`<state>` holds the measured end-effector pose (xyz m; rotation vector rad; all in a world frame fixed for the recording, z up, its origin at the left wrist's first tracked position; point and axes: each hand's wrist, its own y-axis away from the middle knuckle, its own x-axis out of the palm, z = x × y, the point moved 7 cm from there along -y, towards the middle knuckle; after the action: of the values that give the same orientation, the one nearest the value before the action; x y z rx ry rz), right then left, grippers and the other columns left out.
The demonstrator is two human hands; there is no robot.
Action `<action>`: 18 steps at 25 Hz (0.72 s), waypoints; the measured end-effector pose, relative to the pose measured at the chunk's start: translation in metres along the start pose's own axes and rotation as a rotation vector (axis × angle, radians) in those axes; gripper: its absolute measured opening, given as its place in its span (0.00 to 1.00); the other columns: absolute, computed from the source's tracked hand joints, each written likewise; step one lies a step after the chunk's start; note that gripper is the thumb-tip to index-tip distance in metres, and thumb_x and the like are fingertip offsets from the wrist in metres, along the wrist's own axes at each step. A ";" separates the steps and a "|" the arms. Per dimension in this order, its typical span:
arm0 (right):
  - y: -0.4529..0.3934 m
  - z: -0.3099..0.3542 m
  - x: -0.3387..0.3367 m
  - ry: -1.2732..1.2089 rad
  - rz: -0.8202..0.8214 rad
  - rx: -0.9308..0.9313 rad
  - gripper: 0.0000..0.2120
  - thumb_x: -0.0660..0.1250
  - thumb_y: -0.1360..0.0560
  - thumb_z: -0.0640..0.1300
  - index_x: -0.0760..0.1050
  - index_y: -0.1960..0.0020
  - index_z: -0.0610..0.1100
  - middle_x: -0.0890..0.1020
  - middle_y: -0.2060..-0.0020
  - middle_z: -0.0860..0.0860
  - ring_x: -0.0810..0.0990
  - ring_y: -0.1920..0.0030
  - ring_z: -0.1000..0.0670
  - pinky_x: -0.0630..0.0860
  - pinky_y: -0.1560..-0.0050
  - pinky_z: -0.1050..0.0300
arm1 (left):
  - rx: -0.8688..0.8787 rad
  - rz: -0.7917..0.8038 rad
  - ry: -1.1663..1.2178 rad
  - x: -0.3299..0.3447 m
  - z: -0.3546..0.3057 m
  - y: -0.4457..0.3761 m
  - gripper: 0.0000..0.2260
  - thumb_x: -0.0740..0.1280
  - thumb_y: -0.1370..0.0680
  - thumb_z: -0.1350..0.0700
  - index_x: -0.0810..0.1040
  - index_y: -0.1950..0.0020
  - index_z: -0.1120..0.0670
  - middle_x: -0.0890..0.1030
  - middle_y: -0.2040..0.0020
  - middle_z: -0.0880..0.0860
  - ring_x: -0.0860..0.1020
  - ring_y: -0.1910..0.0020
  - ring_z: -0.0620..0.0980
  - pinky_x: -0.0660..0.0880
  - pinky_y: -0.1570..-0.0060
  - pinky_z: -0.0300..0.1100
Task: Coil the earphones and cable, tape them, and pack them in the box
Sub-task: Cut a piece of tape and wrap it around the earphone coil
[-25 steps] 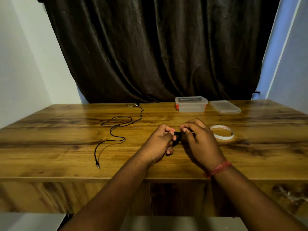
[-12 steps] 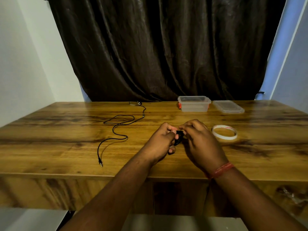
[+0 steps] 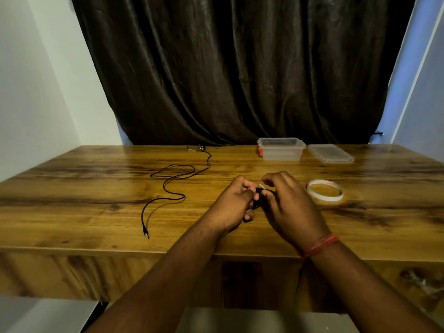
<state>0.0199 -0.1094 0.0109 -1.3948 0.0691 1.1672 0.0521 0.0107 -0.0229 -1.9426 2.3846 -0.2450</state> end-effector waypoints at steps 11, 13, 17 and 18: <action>-0.001 0.000 0.002 -0.008 0.044 -0.003 0.12 0.63 0.21 0.45 0.75 0.38 0.47 0.76 0.45 0.51 0.75 0.45 0.50 0.73 0.48 0.55 | -0.007 -0.002 -0.009 0.000 0.000 0.001 0.06 0.55 0.16 0.62 0.69 0.50 0.55 0.72 0.62 0.52 0.64 0.76 0.41 0.61 0.76 0.39; -0.001 0.000 0.003 -0.011 0.055 -0.013 0.10 0.63 0.21 0.45 0.76 0.40 0.47 0.75 0.46 0.51 0.75 0.46 0.51 0.73 0.48 0.55 | -0.005 -0.003 -0.009 0.000 0.000 0.001 0.06 0.55 0.16 0.62 0.69 0.50 0.55 0.72 0.62 0.53 0.64 0.76 0.41 0.61 0.76 0.39; 0.000 -0.001 0.001 -0.031 0.023 0.018 0.12 0.65 0.22 0.43 0.74 0.39 0.45 0.76 0.46 0.51 0.75 0.46 0.50 0.71 0.50 0.57 | -0.010 -0.003 -0.019 -0.001 0.001 0.000 0.05 0.56 0.16 0.62 0.69 0.50 0.55 0.72 0.61 0.52 0.64 0.76 0.41 0.61 0.75 0.39; 0.000 -0.001 0.000 -0.038 0.009 0.020 0.11 0.66 0.22 0.42 0.73 0.40 0.45 0.75 0.47 0.50 0.75 0.47 0.50 0.70 0.51 0.58 | -0.011 -0.003 -0.021 -0.001 0.001 -0.001 0.06 0.56 0.16 0.62 0.69 0.50 0.55 0.72 0.61 0.52 0.64 0.76 0.41 0.61 0.75 0.39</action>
<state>0.0204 -0.1103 0.0112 -1.3556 0.0599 1.1973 0.0530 0.0112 -0.0241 -1.9441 2.3750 -0.2114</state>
